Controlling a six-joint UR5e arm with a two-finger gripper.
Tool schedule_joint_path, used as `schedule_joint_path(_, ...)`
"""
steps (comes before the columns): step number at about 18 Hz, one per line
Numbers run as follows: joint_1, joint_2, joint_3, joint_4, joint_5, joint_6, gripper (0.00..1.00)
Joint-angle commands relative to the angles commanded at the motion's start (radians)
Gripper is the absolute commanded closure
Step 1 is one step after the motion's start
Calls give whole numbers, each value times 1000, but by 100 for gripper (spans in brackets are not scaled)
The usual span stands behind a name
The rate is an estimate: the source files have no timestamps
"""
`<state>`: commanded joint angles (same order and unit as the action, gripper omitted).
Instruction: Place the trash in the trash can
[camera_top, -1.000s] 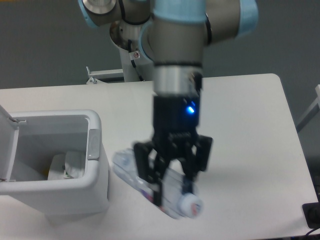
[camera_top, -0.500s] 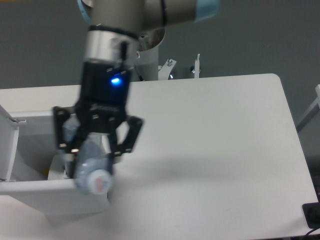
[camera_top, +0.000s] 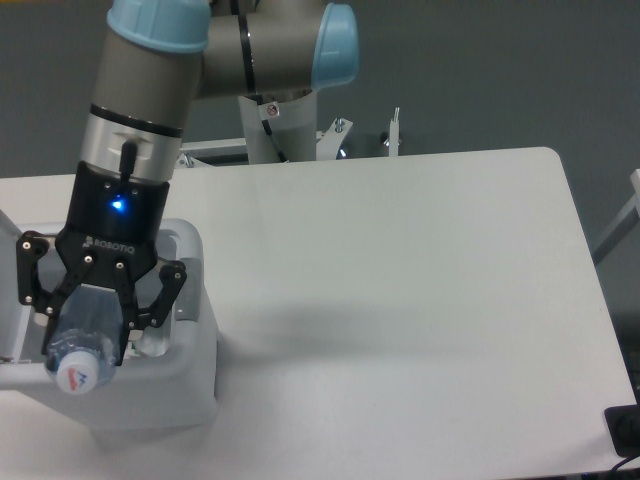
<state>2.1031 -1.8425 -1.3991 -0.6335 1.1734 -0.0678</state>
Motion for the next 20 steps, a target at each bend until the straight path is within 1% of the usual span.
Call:
schedule_joint_path(3, 21, 25, 8, -2, 11, 0, 0)
schedule_joint_path(6, 107, 54, 9, -5, 14, -1, 0)
schedule_joint_path(8, 164, 48, 22, -11, 23, 2, 0)
schedule_joint_path(11, 248, 40, 26, -15, 104, 17, 0)
schedule_joint_path(12, 268, 40, 25, -28, 110, 49, 0)
schedule_joint_path(15, 333, 49, 35, -110, 109, 225, 0)
schedule_joint_path(16, 354, 52, 22, -145, 110, 309, 0)
schedule_joint_path(18, 370, 84, 0, -213, 129, 466, 0)
schedule_joint_path(19, 386, 97, -6, -259, 141, 540, 0)
schedule_joint_path(20, 387, 104, -8, -315, 156, 604, 0)
